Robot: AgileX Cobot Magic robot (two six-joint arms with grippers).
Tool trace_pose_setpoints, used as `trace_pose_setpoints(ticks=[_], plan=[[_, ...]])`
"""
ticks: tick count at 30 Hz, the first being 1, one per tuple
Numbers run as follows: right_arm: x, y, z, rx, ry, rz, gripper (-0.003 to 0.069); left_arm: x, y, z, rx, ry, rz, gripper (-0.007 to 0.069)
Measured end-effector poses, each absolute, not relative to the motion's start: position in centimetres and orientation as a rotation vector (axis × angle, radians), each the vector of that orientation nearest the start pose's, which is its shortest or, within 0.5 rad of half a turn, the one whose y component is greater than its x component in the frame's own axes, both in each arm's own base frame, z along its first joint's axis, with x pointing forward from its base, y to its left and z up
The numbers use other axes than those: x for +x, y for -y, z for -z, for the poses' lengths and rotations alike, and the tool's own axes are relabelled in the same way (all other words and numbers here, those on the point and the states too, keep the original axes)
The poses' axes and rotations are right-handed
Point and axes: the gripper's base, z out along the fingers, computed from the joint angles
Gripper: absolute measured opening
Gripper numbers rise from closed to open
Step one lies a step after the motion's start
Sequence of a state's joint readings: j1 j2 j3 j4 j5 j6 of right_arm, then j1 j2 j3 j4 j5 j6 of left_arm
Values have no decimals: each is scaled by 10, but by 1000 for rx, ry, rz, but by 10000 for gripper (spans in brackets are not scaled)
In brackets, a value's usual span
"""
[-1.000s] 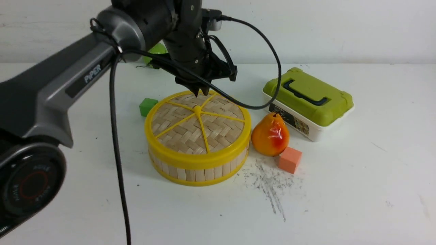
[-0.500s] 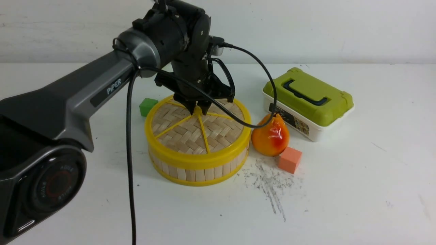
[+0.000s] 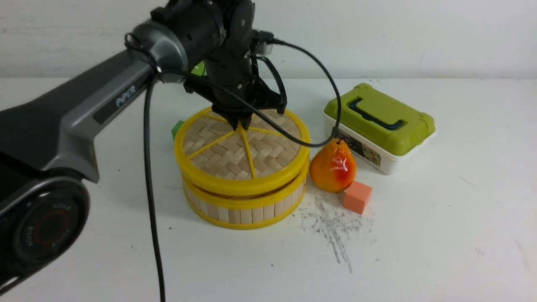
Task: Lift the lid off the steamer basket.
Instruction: Use the left arm to place the steamer lid on the table
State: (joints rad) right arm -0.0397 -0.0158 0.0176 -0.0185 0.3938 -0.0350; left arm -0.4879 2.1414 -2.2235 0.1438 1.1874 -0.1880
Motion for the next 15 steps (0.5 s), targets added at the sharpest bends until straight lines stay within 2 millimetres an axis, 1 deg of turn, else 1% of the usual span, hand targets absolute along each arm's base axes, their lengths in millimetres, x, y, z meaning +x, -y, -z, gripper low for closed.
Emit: trace_pose_setpoints(ticks=[2, 4, 5, 6, 7, 8, 9, 10, 12, 13, 14, 15], plan=[[52, 3, -173, -7, -1880, 70, 240, 421, 208, -343, 414, -2505, 65, 92], [52, 3, -173, -7, -1880, 70, 240, 404, 191, -384, 407, -2420, 70, 92], [52, 3, -173, -7, -1880, 70, 240, 401, 186, -393, 401, -2406, 67, 92], [52, 3, -173, -7, -1880, 70, 240, 396, 176, -404, 381, -2391, 59, 92], [52, 3, -173, -7, -1880, 70, 240, 388, 161, -421, 349, -2373, 47, 92], [52, 3, -173, -7, -1880, 70, 240, 387, 158, -423, 343, -2368, 44, 92], [52, 3, -173, -7, -1880, 70, 240, 381, 137, -439, 289, -2346, 26, 92], [52, 3, -173, -7, -1880, 70, 240, 379, 127, -446, 259, -2333, 19, 92], [52, 3, -173, -7, -1880, 70, 240, 374, 97, -457, 170, -2319, -6, 92], [52, 3, -173, -7, -1880, 70, 240, 374, 97, -457, 168, -2319, -5, 92], [52, 3, -173, -7, -1880, 70, 240, 370, 78, -458, 110, -2335, -14, 92], [52, 3, -173, -7, -1880, 70, 240, 367, 64, -452, 69, -2368, -19, 92]])
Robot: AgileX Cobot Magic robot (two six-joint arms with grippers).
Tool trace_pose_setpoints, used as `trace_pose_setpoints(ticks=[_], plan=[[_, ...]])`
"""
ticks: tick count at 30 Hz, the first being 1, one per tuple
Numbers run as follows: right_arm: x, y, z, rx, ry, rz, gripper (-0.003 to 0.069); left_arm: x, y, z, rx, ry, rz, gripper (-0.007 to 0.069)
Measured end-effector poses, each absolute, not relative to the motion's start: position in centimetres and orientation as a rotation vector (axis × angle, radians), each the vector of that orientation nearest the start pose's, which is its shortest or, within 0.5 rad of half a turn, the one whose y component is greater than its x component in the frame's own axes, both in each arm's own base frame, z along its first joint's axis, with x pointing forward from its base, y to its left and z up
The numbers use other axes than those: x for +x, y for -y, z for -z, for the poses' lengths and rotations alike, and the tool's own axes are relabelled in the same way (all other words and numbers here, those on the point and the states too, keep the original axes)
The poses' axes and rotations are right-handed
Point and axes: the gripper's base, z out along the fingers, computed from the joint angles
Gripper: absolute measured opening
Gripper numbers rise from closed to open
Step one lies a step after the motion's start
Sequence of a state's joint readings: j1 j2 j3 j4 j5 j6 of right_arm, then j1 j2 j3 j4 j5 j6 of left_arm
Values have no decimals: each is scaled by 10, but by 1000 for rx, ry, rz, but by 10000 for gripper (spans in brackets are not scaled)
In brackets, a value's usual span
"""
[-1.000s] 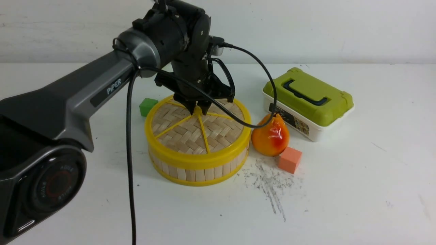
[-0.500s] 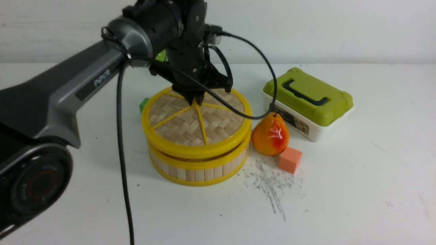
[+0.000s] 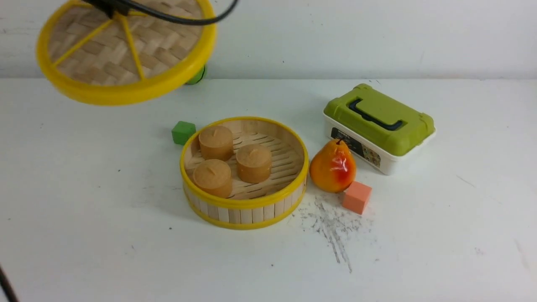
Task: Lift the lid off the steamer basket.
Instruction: Use the left arm to place the steamer lid on the table
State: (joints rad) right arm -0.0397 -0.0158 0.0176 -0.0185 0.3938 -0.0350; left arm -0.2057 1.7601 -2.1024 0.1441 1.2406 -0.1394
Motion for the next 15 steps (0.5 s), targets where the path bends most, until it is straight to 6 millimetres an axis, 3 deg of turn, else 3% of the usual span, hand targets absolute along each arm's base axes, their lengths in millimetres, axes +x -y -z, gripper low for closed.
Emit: trace_pose_setpoints(ticks=[2, 4, 8, 9, 11, 15], plan=[[52, 3, -173, -7, -1880, 70, 240, 365, 55, -445, 42, -2402, -25, 92], [52, 3, -173, -7, -1880, 70, 240, 362, 31, -411, -25, -2514, -56, 92], [52, 3, -173, -7, -1880, 70, 240, 371, 7, -357, -132, -2563, -68, 92], [52, 3, -173, -7, -1880, 70, 240, 373, 6, -354, -141, -2554, -65, 92], [52, 3, -173, -7, -1880, 70, 240, 380, -3, -322, -210, -2564, -59, 92], [52, 3, -173, -7, -1880, 70, 240, 399, -4, -276, -238, -2568, -38, 92]])
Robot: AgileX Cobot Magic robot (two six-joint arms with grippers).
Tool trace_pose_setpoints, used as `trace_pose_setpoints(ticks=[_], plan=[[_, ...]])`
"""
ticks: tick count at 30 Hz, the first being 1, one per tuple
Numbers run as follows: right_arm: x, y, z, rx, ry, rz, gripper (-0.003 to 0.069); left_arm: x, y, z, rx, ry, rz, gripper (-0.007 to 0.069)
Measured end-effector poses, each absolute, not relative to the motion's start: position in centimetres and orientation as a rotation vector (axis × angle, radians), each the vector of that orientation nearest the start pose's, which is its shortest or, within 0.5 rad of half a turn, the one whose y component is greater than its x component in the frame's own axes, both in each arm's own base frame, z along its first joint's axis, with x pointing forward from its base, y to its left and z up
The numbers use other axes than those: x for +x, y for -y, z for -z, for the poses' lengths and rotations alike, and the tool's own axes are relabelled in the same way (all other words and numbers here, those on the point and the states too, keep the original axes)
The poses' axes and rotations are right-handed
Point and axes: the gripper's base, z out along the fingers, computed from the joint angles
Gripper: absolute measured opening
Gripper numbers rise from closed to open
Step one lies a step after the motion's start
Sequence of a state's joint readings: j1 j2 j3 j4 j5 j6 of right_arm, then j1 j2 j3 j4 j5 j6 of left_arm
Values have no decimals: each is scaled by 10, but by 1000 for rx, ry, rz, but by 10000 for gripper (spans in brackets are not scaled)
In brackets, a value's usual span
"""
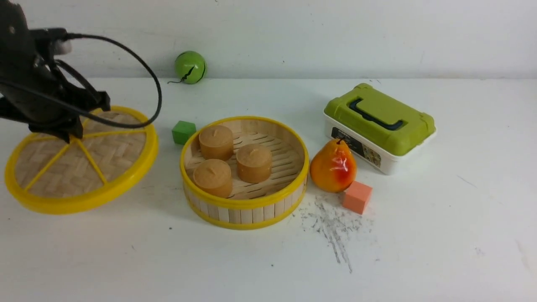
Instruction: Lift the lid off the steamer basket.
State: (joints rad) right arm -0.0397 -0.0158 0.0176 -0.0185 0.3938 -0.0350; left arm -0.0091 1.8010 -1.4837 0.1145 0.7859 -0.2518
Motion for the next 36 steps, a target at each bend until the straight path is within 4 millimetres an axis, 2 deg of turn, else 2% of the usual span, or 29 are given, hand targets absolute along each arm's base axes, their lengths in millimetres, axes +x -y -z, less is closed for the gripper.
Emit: trace_pose_setpoints(ticks=[2, 3, 4, 5, 6, 7, 9, 15, 18, 19, 22, 23, 24, 25, 26, 27, 29, 30, 32, 33, 34, 36], plan=[[52, 3, -173, -7, -1880, 70, 240, 408, -2, -258, -245, -2581, -21, 92], [52, 3, -173, -7, -1880, 70, 240, 409, -2, -256, -246, -2582, -20, 92], [52, 3, -173, -7, -1880, 70, 240, 417, -1, -239, -249, -2598, -11, 92], [52, 3, -173, -7, -1880, 70, 240, 420, -1, -230, -250, -2610, -11, 92], [52, 3, -173, -7, -1880, 70, 240, 420, -1, -230, -249, -2607, -11, 92], [52, 3, -173, -7, -1880, 70, 240, 425, -1, -218, -249, -2623, -11, 92], [52, 3, -173, -7, -1880, 70, 240, 429, 0, -206, -262, -2630, -1, 92], [52, 3, -173, -7, -1880, 70, 240, 433, 3, -202, -297, -2612, 60, 106], [52, 3, -173, -7, -1880, 70, 240, 429, 5, -207, -338, -2627, 107, 189], [52, 3, -173, -7, -1880, 70, 240, 429, 5, -208, -340, -2625, 109, 195], [52, 3, -173, -7, -1880, 70, 240, 416, 7, -243, -344, -2576, 136, 273], [52, 3, -173, -7, -1880, 70, 240, 411, 7, -258, -340, -2543, 144, 276], [52, 3, -173, -7, -1880, 70, 240, 400, 8, -288, -333, -2471, 169, 273], [52, 3, -173, -7, -1880, 70, 240, 399, 8, -292, -331, -2459, 173, 272], [52, 3, -173, -7, -1880, 70, 240, 383, 9, -326, -311, -2376, 207, 246], [52, 3, -173, -7, -1880, 70, 240, 372, 10, -345, -296, -2325, 227, 227], [52, 3, -173, -7, -1880, 70, 240, 338, 13, -394, -252, -2191, 280, 169], [52, 3, -173, -7, -1880, 70, 240, 315, 15, -421, -211, -2110, 306, 117], [52, 3, -173, -7, -1880, 70, 240, 277, 18, -455, -164, -2000, 348, 55], [52, 3, -173, -7, -1880, 70, 240, 272, 18, -458, -152, -1988, 347, 39], [52, 3, -173, -7, -1880, 70, 240, 232, 20, -477, -106, -1902, 372, -13], [52, 3, -173, -7, -1880, 70, 240, 197, 22, -483, -55, -1851, 369, -13]])
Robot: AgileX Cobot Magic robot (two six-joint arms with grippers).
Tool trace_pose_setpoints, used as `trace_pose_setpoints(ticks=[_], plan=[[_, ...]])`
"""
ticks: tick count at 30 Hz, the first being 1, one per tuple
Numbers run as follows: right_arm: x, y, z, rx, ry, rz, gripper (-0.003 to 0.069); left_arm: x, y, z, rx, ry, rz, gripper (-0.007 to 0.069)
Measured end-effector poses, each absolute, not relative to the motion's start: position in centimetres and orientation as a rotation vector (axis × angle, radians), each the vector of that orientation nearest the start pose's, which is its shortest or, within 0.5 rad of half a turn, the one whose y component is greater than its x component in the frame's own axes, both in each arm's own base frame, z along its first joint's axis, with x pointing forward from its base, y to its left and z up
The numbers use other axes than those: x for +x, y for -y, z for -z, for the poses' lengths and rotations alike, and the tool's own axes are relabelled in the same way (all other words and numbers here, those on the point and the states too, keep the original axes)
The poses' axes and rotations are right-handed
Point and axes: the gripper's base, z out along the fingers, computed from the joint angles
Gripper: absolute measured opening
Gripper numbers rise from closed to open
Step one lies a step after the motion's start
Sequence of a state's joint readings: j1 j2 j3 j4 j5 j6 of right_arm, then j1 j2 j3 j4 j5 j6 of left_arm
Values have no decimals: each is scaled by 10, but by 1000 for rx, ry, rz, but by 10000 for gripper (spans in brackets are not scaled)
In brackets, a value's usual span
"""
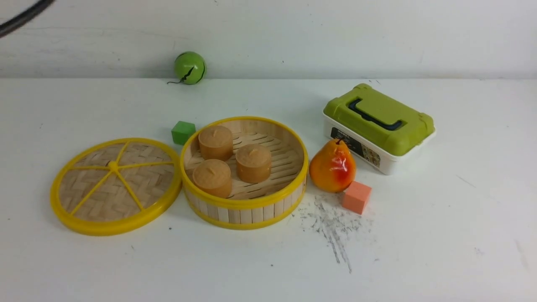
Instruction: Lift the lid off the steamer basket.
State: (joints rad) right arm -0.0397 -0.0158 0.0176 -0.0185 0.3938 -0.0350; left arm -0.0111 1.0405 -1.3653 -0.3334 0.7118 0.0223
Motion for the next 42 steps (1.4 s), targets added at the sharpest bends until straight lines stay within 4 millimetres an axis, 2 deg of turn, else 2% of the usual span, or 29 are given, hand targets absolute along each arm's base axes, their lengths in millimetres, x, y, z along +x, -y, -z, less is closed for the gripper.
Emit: trace_pose_setpoints(ticks=[1, 4, 6, 8, 9, 12, 17, 23, 30, 40, 42], plan=[[52, 3, -173, -7, -1880, 70, 240, 167, 22, -480, -26, -1822, 364, -13], [52, 3, -173, -7, -1880, 70, 240, 115, 22, -457, 8, -1796, 348, -13], [52, 3, -173, -7, -1880, 70, 240, 91, 22, -436, 11, -1782, 342, -13], [52, 3, -173, -7, -1880, 70, 240, 77, 21, -409, 3, -1788, 341, -13], [52, 3, -173, -7, -1880, 70, 240, 76, 21, -407, 2, -1788, 341, -13], [52, 3, -173, -7, -1880, 70, 240, 64, 21, -363, -17, -1818, 351, -13], [52, 3, -173, -7, -1880, 70, 240, 53, 21, -326, -33, -1832, 367, -13], [52, 3, -173, -7, -1880, 70, 240, 54, 23, -292, -49, -1929, 397, -13], [52, 3, -173, -7, -1880, 70, 240, 55, 24, -268, -45, -2017, 410, -13], [52, 3, -173, -7, -1880, 70, 240, 47, 6, -222, -17, -1762, 127, -13], [52, 3, -173, -7, -1880, 70, 240, 51, 2, -201, -64, -1757, 106, -13]])
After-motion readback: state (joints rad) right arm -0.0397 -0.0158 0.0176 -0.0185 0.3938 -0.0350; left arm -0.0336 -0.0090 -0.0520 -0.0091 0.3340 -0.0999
